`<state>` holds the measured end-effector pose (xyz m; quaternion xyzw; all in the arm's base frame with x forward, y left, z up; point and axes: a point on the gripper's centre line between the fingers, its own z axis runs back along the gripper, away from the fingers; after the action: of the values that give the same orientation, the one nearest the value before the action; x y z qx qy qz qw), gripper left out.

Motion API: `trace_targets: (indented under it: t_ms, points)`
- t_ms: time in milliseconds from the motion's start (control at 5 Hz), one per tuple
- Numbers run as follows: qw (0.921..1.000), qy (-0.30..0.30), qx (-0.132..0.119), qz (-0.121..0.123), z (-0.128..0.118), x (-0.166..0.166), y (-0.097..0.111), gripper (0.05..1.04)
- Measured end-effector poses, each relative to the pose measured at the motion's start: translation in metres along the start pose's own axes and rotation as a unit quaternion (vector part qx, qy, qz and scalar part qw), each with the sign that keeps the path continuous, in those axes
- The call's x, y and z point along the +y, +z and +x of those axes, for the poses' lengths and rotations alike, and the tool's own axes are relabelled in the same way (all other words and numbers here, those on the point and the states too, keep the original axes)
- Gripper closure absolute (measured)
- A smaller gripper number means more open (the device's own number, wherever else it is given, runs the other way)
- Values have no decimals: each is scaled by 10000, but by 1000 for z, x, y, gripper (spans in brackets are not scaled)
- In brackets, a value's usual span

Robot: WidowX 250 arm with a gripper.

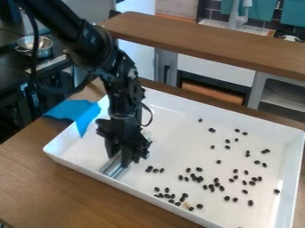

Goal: Sweep into pile

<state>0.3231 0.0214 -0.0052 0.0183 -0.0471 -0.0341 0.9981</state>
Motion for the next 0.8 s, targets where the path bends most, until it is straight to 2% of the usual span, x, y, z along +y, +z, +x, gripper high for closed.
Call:
trace_targets:
  t_ms: [400, 800]
  points:
    - [9999, 30, -68, -121, 0, -23, 0, 715]
    - [9991, -63, 21, -414, -9, -63, 3, 715]
